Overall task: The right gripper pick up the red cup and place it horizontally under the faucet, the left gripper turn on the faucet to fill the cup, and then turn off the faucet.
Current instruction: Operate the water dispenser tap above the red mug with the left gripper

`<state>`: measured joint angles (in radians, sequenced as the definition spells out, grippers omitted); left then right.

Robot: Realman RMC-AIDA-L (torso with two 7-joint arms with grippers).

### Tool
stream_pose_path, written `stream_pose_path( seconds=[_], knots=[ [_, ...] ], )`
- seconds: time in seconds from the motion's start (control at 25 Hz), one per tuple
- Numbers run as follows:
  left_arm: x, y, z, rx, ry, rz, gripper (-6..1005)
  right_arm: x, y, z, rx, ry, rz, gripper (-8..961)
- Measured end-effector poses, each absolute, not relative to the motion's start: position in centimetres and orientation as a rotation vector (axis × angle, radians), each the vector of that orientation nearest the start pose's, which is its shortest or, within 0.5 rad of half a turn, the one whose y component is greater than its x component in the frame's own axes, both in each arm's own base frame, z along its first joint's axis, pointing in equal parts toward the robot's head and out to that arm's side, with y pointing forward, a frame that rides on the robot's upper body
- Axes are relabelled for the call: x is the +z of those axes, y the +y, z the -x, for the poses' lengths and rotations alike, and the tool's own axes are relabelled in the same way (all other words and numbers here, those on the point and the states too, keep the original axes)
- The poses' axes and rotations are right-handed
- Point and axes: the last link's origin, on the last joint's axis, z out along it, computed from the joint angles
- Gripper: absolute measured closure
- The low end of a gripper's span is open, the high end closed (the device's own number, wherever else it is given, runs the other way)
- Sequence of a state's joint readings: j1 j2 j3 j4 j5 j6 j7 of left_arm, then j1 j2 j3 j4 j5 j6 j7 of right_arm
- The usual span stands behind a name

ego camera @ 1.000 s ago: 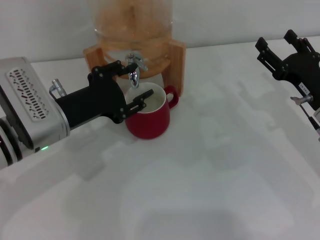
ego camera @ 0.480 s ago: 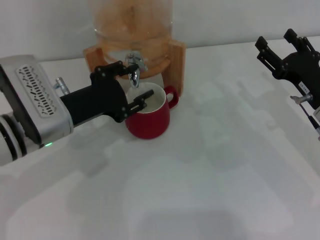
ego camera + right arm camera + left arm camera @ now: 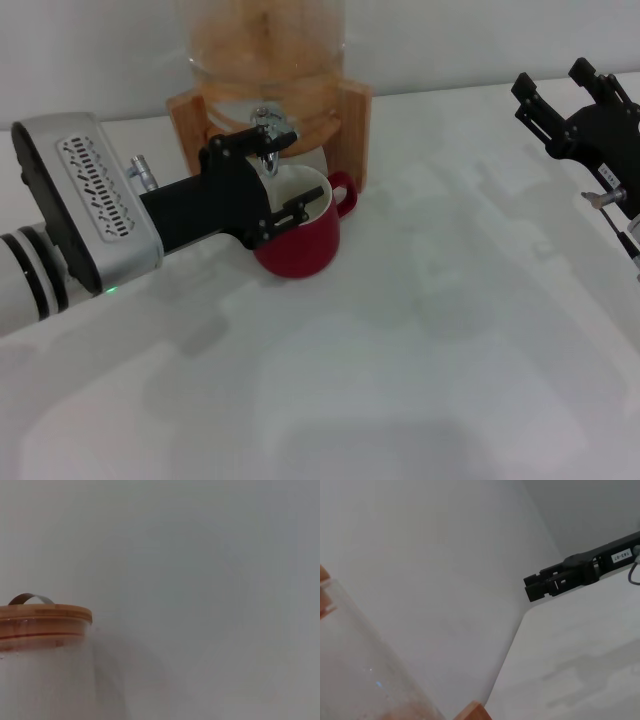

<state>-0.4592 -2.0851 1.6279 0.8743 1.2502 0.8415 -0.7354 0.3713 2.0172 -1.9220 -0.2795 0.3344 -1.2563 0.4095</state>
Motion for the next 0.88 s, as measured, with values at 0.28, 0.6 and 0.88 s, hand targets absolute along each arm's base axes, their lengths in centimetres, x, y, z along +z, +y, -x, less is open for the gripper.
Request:
stream_pose_path(
  seconds=[0.28, 0.6, 0.88],
  knots=[
    [-7.03, 36.39, 16.79, -0.472, 0.394, 2.476, 401, 1.79, 33.32, -30.92, 0.976, 0.509, 1.638, 140],
    [-6.9, 36.67, 16.43, -0.473, 0.41, 2.47, 401, 1.81, 33.14, -31.13, 0.971, 0.513, 1.636, 140],
    [-6.81, 36.92, 16.02, -0.476, 0.426, 2.467, 401, 1.81, 33.11, -31.17, 0.97, 0.514, 1.636, 140]
  ],
)
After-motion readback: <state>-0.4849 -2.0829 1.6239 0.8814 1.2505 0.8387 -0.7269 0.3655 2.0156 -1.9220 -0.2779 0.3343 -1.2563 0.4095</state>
